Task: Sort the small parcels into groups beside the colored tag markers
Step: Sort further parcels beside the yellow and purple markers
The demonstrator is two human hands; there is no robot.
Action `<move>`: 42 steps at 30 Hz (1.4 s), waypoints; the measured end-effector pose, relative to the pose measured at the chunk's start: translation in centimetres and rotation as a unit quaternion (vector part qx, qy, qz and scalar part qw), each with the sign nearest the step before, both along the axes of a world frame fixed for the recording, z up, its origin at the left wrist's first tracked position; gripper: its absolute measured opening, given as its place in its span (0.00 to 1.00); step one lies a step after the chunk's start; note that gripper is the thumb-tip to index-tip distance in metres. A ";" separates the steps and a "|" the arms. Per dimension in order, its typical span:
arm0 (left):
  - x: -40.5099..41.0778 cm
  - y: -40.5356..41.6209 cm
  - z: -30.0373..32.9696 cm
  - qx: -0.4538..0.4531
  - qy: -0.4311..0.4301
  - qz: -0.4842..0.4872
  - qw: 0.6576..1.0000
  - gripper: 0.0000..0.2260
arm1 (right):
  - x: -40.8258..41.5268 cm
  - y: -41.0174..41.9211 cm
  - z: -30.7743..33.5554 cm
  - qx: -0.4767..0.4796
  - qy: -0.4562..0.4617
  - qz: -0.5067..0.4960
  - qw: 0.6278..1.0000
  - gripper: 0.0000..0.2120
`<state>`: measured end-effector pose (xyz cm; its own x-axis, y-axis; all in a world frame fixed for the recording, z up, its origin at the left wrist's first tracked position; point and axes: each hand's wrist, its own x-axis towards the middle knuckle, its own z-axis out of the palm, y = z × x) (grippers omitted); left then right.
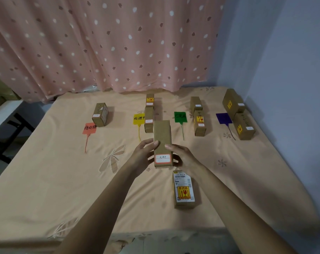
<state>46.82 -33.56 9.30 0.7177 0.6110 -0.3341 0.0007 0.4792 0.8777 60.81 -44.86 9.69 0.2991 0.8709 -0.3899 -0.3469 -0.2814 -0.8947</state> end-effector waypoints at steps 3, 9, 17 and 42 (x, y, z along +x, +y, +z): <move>0.3 0.1 -0.3 -0.003 0.008 0.012 1.000 0.27 | 0.5 0.5 -0.3 0.007 0.004 -0.002 1.000 0.22; -0.4 1.6 -0.9 0.003 0.043 0.050 0.998 0.29 | 0.6 3.5 -1.5 0.001 0.002 -0.001 1.000 0.21; -4.5 6.2 -4.0 0.001 0.084 0.044 0.996 0.24 | -3.6 8.8 -4.2 -0.032 0.009 0.010 0.999 0.18; 3.1 16.7 -15.6 -0.050 0.108 -0.023 0.993 0.14 | 0.5 20.0 -14.0 -0.201 -0.116 -0.157 0.960 0.16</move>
